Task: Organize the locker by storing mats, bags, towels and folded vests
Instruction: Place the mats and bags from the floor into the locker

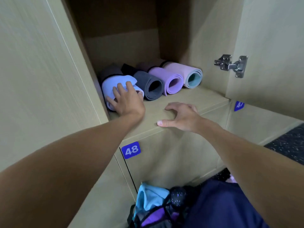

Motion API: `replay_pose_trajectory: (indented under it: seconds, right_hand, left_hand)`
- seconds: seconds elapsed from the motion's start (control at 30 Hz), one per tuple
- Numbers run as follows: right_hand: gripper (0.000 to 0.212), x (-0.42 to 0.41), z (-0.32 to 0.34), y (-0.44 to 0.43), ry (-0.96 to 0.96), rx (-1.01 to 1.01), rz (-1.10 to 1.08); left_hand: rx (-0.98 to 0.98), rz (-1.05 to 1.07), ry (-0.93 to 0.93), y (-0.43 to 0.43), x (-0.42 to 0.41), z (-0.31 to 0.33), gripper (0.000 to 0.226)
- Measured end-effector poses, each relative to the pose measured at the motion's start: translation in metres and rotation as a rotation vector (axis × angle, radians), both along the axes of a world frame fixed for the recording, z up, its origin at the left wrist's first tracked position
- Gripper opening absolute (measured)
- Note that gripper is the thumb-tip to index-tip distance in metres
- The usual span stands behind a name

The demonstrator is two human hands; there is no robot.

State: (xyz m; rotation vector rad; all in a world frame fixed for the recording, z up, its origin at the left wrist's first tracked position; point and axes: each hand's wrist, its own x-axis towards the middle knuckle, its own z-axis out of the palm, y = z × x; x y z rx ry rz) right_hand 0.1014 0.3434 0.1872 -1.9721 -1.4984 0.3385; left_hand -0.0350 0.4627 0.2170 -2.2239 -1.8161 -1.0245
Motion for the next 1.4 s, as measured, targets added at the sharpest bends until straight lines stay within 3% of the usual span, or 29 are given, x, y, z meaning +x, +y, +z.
replay_pose_trajectory:
  seconds: [0.1, 0.17, 0.27, 0.43, 0.53, 0.67, 0.83, 1.07, 1.23, 1.4]
  right_hand:
    - [0.075, -0.008, -0.005, -0.013, -0.147, 0.079, -0.028]
    - [0.078, -0.013, -0.017, -0.034, -0.145, 0.106, 0.004]
    - [0.072, -0.012, -0.049, -0.089, 0.039, 0.116, -0.062]
    - [0.052, -0.016, -0.124, -0.204, 0.272, -0.012, -0.387]
    - [0.052, -0.025, -0.164, -0.256, 0.380, -0.074, -0.542]
    - [0.056, -0.046, -0.211, -0.309, 0.424, -0.172, -0.687]
    - [0.061, -0.076, -0.255, -0.339, 0.569, -0.177, -0.797]
    - [0.098, -0.120, -0.289, -0.346, 0.919, -0.127, -0.951]
    - [0.096, -0.130, -0.277, -0.342, 0.863, -0.040, -0.994]
    - [0.072, -0.123, -0.243, -0.338, 0.617, 0.000, -0.940]
  left_hand:
    - [0.098, -0.211, 0.074, -0.033, -0.014, -0.003, 0.043]
    - [0.097, -0.436, 0.025, -0.060, -0.024, -0.011, 0.037]
    - [-0.035, -0.729, -0.150, -0.109, -0.025, -0.035, 0.023]
    - [-0.170, -1.008, -0.092, -0.186, -0.011, -0.113, 0.015]
    - [-0.425, -1.010, 0.028, -0.210, -0.011, -0.167, 0.021]
    - [-0.647, -0.979, 0.176, -0.234, -0.026, -0.225, 0.048]
    - [-0.694, -0.966, 0.245, -0.249, -0.038, -0.267, 0.066]
    - [-0.779, -0.895, 0.249, -0.252, -0.048, -0.275, 0.079]
    - [-0.785, -0.911, 0.244, -0.254, -0.057, -0.273, 0.083]
    - [-0.753, -0.937, 0.191, -0.264, -0.060, -0.259, 0.082]
